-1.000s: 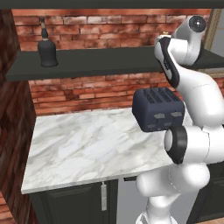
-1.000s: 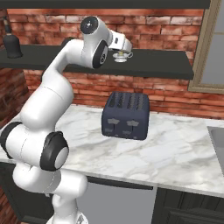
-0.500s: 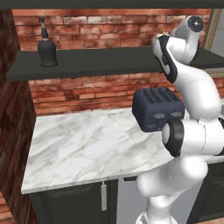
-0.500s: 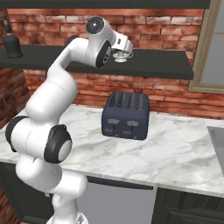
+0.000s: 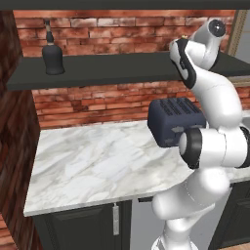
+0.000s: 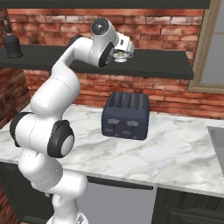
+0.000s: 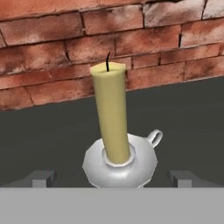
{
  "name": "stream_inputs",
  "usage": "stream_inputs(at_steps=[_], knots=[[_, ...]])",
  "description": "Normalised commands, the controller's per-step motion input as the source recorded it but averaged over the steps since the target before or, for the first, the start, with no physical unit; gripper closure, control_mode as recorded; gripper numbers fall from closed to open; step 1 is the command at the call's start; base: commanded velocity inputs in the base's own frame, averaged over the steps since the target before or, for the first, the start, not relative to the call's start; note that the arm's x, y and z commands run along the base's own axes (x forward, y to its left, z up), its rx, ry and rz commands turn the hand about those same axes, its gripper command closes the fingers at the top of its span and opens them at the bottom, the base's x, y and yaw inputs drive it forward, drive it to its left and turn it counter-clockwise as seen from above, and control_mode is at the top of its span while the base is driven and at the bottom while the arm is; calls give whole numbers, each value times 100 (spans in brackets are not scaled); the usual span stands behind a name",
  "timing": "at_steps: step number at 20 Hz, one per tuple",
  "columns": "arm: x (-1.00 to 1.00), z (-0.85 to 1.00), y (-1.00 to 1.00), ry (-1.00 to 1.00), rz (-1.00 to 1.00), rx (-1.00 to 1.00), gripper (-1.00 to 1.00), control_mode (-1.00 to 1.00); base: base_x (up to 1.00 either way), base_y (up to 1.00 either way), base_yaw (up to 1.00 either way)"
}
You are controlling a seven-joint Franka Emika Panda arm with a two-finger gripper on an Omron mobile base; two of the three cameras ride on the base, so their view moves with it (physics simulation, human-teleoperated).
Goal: Get the candle and the liquor from the cabinet and move them to the dining counter.
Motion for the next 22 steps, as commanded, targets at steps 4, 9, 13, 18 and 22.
stream_inputs(at_steps=[4, 9, 13, 18, 22], knots=[[25, -11, -4, 0, 2, 0, -100, -100, 0, 0, 0], [25, -1, -3, 0, 0, 0, -100, -100, 0, 0, 0], [25, -3, -6, 0, 0, 0, -100, -100, 0, 0, 0], [19, -4, -9, 0, 0, 0, -100, -100, 0, 0, 0], [18, -4, -10, 0, 0, 0, -100, -100, 0, 0, 0]])
